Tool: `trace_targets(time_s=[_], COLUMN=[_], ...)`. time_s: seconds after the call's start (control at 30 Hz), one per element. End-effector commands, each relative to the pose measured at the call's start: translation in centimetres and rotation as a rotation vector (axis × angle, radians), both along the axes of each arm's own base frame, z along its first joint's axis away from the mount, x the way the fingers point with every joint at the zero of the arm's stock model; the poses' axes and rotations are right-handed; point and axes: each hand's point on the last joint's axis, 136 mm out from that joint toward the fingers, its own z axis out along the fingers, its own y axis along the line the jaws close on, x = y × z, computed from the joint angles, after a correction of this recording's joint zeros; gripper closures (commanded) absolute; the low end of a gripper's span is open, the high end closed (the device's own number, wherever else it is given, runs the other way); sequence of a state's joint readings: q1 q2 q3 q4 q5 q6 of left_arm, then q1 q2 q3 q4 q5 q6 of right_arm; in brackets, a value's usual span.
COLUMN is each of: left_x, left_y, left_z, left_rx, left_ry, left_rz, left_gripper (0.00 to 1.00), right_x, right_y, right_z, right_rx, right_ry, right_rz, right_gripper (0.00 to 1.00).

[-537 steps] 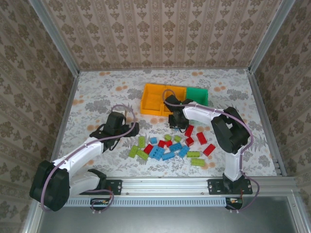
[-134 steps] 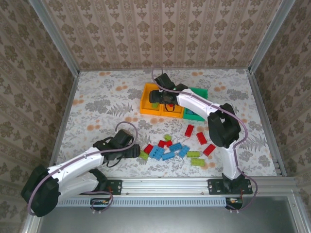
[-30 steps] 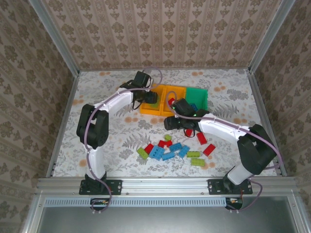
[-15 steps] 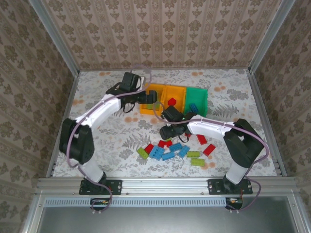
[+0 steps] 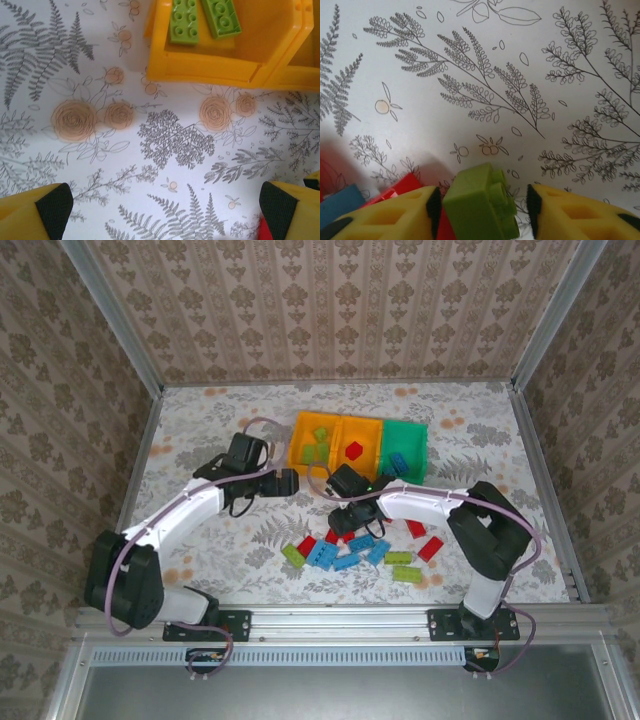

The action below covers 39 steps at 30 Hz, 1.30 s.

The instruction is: Sort the legos into containers by color

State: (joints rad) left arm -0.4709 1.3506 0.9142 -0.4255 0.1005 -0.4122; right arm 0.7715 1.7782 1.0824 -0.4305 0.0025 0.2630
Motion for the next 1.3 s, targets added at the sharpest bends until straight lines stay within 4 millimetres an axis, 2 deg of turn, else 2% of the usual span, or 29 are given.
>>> trace_targets(time_s=[0.0, 0.2, 0.33, 0.43, 0.53, 0.67, 0.8, 0.97, 1.07, 1.17, 1.27], left_x=[-0.5, -0.9, -1.4, -2.0, -2.8, -4.5, -5.9, -7.4, -8.3, -8.9, -9.2], left_y=[1.0, 3.3, 3.8, 4.0, 4.1, 4.3, 4.5, 4.0, 3.5, 3.0, 2.8], left_z=[0.5, 0.2, -0.2, -0.9, -1.8, -3.2, -4.2, -4.8, -5.2, -5.7, -6.1], left_rx=[-0.005, 0.015, 0.028, 0.031, 0.025, 0.023, 0.012, 0.014, 0.015, 0.025, 0.029], left_ry=[-0.020, -0.025, -0.021, -0.004, 0.019, 0.043, 0.053, 0.064, 0.069, 0.074, 0.081], left_rz=[0.044, 0.098, 0.107, 0.107, 0.104, 0.106, 0.117, 0.099, 0.087, 0.078, 0.078], left_gripper=[0.00, 0.00, 0.00, 0.00, 0.00, 0.00, 0.00, 0.00, 0.00, 0.00, 0.00], right_x=[-0.3, 0.4, 1.3, 2.5, 4.7, 8.6, 12.6, 17.3, 19.3, 20.6, 20.8], right_y=[-0.4, -0.5, -0.2, 0.8, 1.9, 3.1, 3.6, 3.7, 4.0, 4.1, 4.1], right_z=[-1.0, -0.4, 1.2, 3.2, 5.8, 8.6, 9.5, 8.9, 8.5, 8.3, 8.8], right_rx=[-0.057, -0.059, -0.034, 0.011, 0.071, 0.152, 0.182, 0.213, 0.209, 0.206, 0.226], right_ry=[0.029, -0.011, -0.058, -0.099, -0.148, -0.198, -0.214, -0.207, -0.214, -0.215, -0.215], right_rz=[0.018, -0.006, -0.029, -0.053, -0.100, -0.192, -0.277, -0.367, -0.384, -0.396, -0.393], right_gripper=[0.55, 0.70, 0.76, 0.79, 0.79, 0.79, 0.79, 0.75, 0.72, 0.57, 0.38])
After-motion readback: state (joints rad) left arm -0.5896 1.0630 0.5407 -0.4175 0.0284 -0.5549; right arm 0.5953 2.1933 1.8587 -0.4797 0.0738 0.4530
